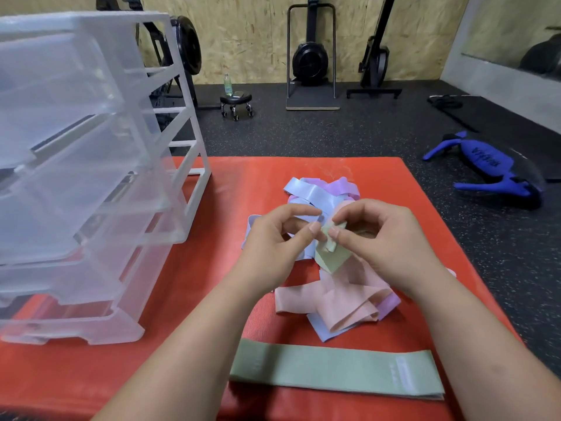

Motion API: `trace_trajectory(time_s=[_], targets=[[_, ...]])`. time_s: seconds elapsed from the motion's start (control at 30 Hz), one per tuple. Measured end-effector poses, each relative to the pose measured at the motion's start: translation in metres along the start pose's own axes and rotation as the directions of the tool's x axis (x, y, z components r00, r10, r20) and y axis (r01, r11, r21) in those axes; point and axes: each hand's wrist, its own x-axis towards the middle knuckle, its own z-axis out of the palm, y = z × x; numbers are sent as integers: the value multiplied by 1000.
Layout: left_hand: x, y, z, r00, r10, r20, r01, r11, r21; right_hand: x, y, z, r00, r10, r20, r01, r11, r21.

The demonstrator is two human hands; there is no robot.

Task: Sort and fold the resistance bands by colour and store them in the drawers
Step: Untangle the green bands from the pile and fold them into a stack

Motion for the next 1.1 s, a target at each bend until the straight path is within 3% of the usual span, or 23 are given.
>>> trace_trajectory(time_s=[0.2, 0.43, 0.57, 0.7, 0.8, 0.97, 1.1], targets=[[2, 4, -3, 993, 113, 41, -117, 987, 112, 1, -10, -4, 994, -75, 79, 56, 973, 226], [1, -5, 7, 996, 12, 89, -12, 1000, 7, -4, -8, 4, 993, 47, 109, -67, 979, 195], [0, 0, 1, 988, 37, 147, -48, 997, 68, -3, -12, -3, 998, -14, 68, 4, 989, 147], [0, 22, -7, 967, 216, 135, -233, 964, 130, -6, -36, -17, 992, -108, 67, 75, 924, 374], [-3, 29, -3, 961, 222, 167, -226, 974, 5, -8, -41, -22, 988, -136, 71, 90, 889, 450], [-5, 15, 0, 981, 105, 160, -118, 990, 77, -8, -20, -19, 999, -38, -19, 41, 985, 168], [-6, 12, -6, 983, 179, 48, -185, 952, 246, -13, -13, -15, 997, 29, 69, -31, 999, 20]])
